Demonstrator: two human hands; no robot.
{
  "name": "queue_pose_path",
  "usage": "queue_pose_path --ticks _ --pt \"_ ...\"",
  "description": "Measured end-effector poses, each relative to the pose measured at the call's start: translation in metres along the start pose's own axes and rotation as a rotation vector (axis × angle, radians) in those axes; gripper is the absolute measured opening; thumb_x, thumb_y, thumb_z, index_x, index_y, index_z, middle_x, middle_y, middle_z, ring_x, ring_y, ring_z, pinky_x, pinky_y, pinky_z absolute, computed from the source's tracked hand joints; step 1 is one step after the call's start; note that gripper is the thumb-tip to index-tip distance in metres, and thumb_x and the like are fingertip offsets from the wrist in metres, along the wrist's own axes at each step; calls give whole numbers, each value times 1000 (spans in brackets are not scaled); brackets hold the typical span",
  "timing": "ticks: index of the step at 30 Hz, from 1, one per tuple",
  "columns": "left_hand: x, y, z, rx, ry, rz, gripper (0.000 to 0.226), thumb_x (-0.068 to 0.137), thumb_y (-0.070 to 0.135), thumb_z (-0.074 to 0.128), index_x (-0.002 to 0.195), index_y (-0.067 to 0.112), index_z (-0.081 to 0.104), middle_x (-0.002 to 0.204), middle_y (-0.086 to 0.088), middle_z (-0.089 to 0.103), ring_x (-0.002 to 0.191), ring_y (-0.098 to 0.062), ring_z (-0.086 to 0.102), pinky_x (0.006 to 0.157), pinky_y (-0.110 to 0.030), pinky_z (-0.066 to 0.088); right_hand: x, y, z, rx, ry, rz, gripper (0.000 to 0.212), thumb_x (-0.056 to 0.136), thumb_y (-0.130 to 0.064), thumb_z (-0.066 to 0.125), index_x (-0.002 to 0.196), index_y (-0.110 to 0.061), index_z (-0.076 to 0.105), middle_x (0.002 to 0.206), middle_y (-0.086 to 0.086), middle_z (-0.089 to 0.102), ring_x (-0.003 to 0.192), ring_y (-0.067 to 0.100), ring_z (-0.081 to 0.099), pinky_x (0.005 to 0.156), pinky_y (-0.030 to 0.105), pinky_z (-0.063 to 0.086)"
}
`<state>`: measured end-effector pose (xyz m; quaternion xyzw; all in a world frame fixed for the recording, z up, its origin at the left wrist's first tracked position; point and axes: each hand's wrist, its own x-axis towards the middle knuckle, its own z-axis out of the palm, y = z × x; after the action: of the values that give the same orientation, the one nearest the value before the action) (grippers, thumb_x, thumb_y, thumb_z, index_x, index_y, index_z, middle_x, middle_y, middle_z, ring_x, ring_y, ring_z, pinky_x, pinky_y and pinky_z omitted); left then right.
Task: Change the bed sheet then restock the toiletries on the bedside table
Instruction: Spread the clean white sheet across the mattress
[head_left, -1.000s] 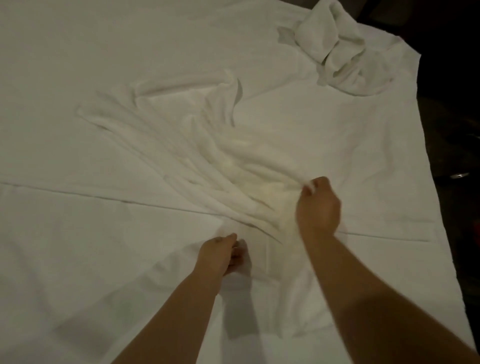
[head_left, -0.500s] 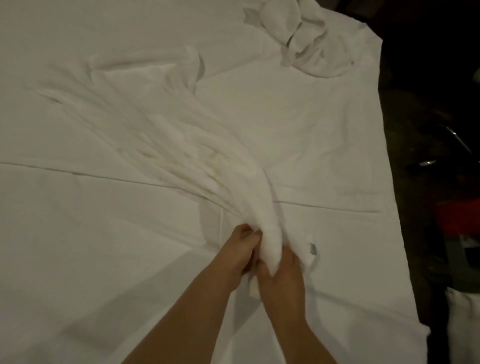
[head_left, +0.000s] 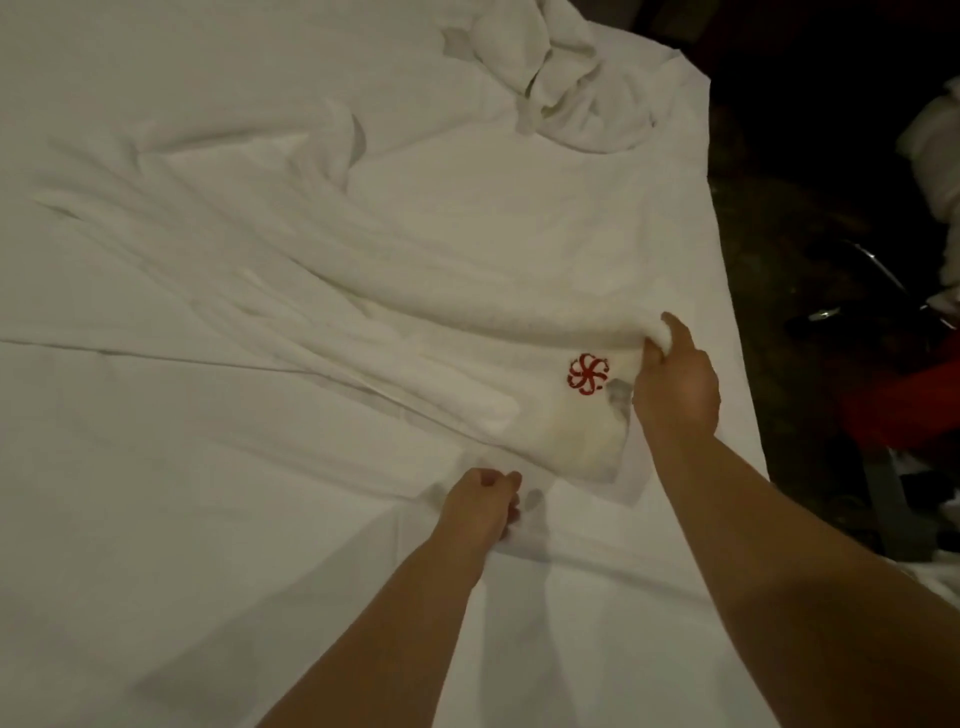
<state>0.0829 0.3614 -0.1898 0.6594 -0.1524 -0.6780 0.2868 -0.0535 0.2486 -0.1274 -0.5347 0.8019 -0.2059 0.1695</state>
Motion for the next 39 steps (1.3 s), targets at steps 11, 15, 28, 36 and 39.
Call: queue_pose_path --ticks 11,15,28,36,39 --pt "9 19 122 -707 227 212 87 80 13 73 145 32 18 126 0 54 103 -17 57 89 -37 49 66 79 -23 131 -131 -119 45 95 -2 44 138 -16 43 141 9 41 126 24 44 103 22 36" --pt "20 16 158 17 518 370 119 70 31 81 150 29 -8 153 -10 17 137 -29 33 107 -45 37 75 93 -11 294 -486 51 47 97 -24 49 142 -26 35 132 10 50 114 27 54 101 41 44" --pt "14 9 82 876 1053 686 17 83 15 56 96 9 64 143 -16 43 136 -38 32 106 -51 26 104 52 14 674 -749 484 15 88 -17 63 97 -6 64 117 16 63 104 30 60 96 46 47" --pt "-51 -96 -1 1268 745 581 31 73 26 34 75 17 64 83 -4 71 90 -20 69 97 -38 29 71 42 4 599 -781 540 5 88 -5 61 84 -6 58 104 16 56 76 25 53 79 36 47" --pt "-64 -113 -10 1216 806 541 19 75 19 36 71 19 55 56 5 59 57 -17 63 86 -42 46 60 45 6 588 -703 473 6 87 -7 63 85 -2 60 91 13 59 84 26 56 83 36 50"
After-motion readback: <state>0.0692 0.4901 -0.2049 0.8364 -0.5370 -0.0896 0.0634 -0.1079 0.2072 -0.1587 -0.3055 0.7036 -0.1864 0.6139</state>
